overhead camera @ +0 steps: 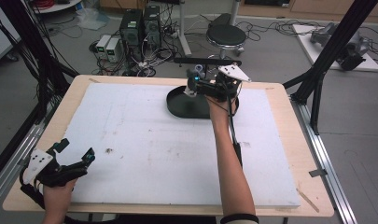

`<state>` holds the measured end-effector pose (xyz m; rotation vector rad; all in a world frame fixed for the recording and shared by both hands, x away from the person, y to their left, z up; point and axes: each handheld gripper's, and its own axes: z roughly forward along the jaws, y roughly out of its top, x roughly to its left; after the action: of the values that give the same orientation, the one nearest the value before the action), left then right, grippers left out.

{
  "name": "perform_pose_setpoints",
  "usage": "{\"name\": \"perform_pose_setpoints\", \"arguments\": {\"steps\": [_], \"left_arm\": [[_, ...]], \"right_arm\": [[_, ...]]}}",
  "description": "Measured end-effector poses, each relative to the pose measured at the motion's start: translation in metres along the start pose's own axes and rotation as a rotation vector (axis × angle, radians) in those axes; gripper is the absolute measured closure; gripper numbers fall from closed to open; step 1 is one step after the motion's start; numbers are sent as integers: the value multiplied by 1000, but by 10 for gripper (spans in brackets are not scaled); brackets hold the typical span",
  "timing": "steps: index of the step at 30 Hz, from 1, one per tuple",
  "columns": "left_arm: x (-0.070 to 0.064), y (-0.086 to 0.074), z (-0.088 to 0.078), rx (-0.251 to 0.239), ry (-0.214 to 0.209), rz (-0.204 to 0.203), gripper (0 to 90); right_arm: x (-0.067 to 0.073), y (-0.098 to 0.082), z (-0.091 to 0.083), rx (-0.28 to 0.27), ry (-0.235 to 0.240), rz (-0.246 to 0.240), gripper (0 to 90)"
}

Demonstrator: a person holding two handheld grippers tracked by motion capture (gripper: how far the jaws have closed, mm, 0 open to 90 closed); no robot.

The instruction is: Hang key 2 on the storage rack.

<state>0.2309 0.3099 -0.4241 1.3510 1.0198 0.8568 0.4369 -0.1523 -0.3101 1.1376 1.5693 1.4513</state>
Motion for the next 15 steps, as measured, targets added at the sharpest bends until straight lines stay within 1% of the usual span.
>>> {"name": "perform_pose_setpoints", "arguments": {"steps": [3,5,9,10,12,15], "left_arm": [[0,0,0,-1,0,0,17],[0,0,0,-2,2,-1,17],[0,0,0,1,6,-4,17],[0,0,0,3,7,-2,17],[0,0,0,3,6,-2,17],[-1,1,-1,-2,6,-5,17]], "right_arm": [[0,-1,-7,-7,8,-9,6],[-1,-1,-12,-7,5,-11,6],[-3,0,-23,-31,3,-20,6],[-4,0,-26,-26,-7,-22,6],[-5,1,-31,-31,-2,-20,6],[-5,1,-41,-43,4,-39,6]]}}
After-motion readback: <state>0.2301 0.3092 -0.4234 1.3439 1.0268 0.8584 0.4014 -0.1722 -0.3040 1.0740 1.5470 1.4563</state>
